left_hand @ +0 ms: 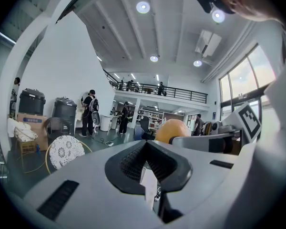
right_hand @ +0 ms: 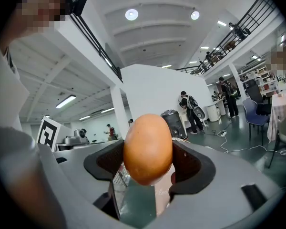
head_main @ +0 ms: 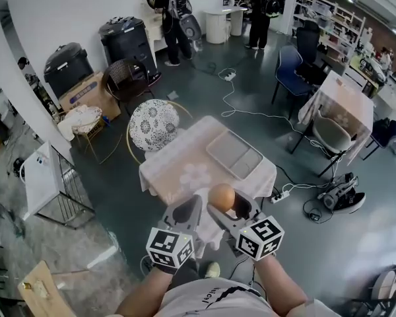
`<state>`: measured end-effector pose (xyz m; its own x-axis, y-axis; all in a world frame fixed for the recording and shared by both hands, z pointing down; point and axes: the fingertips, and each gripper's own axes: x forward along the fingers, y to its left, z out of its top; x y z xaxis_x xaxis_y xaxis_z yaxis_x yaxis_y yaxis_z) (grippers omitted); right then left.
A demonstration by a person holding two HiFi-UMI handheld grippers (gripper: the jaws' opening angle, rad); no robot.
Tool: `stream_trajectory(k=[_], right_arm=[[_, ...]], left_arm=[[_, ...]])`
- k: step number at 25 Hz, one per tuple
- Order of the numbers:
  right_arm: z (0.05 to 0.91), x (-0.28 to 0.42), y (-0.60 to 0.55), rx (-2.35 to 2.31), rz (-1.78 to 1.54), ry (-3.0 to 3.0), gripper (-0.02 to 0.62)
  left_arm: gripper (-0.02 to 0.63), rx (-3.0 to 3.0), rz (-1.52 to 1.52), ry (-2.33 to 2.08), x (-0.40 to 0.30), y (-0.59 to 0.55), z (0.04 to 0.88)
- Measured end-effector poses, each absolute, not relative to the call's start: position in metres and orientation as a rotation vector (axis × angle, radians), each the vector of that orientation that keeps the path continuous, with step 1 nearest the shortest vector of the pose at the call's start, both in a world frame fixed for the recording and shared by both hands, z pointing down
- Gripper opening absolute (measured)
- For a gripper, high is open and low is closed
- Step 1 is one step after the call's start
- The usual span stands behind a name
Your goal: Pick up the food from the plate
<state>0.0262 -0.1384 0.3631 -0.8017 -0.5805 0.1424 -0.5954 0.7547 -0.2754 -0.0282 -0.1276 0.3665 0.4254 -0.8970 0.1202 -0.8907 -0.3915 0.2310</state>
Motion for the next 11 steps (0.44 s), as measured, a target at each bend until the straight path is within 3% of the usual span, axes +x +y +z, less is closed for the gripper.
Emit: stream_trajectory(k=[11], right_arm=[[0.3582, 0.0298, -0.1292, 0.955, 0.457, -2.896, 0.293]], left_arm=[[0.006, 2.414, -0.027, -1.591, -0.0253, -0.1192, 0.3605]])
